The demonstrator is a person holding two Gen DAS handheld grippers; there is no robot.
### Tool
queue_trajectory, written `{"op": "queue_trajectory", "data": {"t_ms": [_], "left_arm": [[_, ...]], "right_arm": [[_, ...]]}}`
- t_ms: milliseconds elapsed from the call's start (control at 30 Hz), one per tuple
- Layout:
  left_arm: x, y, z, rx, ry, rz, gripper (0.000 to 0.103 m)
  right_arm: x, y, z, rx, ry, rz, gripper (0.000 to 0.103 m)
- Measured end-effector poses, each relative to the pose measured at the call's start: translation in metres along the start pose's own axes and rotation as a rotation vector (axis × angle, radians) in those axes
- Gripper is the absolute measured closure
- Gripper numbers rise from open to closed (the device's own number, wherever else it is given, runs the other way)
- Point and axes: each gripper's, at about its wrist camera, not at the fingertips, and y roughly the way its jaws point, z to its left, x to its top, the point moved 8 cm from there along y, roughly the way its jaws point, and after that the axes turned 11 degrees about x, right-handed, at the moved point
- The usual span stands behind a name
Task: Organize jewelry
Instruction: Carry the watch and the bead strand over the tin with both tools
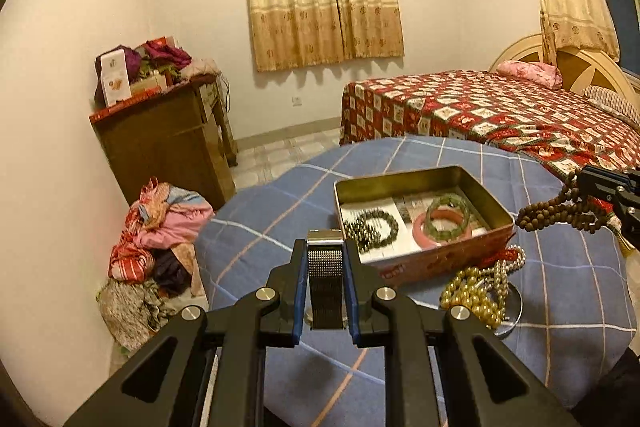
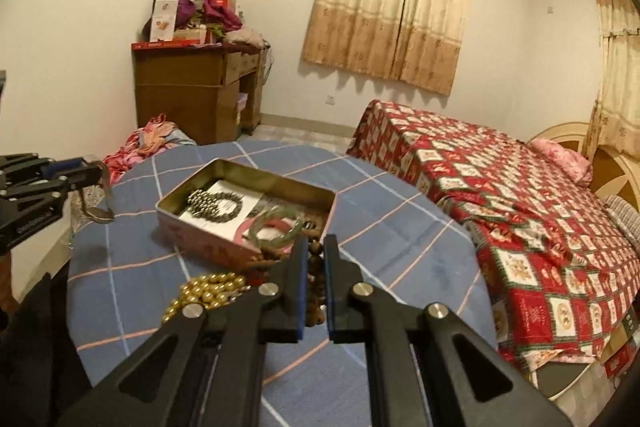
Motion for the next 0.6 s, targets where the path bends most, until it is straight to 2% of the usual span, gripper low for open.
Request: {"op": "queue_trajectory", "data": {"t_ms": [367, 600], "left_arm": [[0.033, 0.004, -0.016, -0.004, 0.068, -0.065, 0.087], [0.042, 0.025, -0.024, 0.013, 0.089, -0.056, 0.087]], "right_arm": [[0.019, 0.010, -0.010, -0.036, -0.026, -0.005, 0.094], [0.030, 0.020, -0.016, -0.080, -0.042, -0.003, 0.094]]}}
